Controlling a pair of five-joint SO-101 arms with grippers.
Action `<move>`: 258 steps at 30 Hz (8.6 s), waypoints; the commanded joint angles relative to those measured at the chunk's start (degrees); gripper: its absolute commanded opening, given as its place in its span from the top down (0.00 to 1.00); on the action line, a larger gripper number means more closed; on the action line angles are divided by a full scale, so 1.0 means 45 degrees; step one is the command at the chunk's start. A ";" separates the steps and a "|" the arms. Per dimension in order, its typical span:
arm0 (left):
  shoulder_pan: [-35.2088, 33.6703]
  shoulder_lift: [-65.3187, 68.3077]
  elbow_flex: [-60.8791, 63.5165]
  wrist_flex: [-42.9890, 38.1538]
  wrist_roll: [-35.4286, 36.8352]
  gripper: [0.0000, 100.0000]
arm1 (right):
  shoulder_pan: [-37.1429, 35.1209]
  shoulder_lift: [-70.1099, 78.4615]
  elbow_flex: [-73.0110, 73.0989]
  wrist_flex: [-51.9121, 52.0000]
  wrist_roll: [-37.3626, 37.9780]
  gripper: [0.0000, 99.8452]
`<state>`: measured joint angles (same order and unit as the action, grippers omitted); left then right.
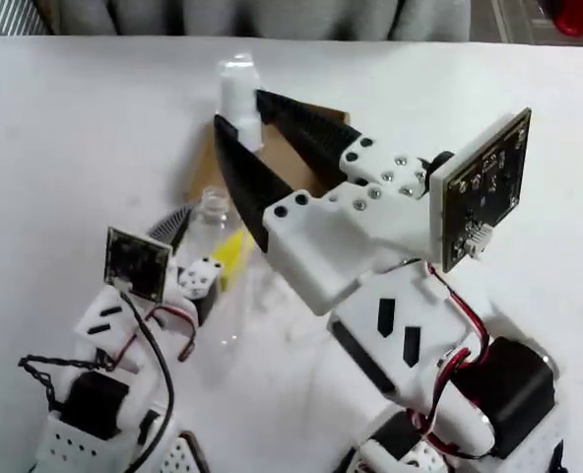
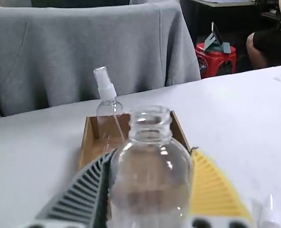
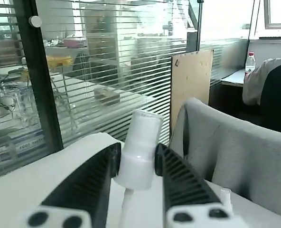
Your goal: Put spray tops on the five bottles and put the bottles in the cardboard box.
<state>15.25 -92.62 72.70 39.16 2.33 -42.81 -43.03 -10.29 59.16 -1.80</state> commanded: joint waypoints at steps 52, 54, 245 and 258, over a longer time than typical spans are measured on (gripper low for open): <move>0.0635 -0.2725 0.0391 -0.1328 0.0000 0.98 | 0.1807 0.2178 0.2813 -0.7082 0.0918 0.98; 0.0596 -0.2725 0.0391 -0.1328 0.0000 0.98 | 0.1788 0.2061 0.3243 -0.7101 0.0840 0.98; -0.2354 2.6110 -0.9592 -1.9927 0.0996 0.98 | 1.0208 -0.4308 2.3560 -1.2904 0.0918 0.98; -0.2393 2.7575 -0.9651 -2.1490 0.0996 0.98 | 1.0208 -0.4308 2.3560 -1.2904 0.0918 0.98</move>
<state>3.91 32.66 32.26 -55.52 6.11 2.20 -62.02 95.03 2.11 2.42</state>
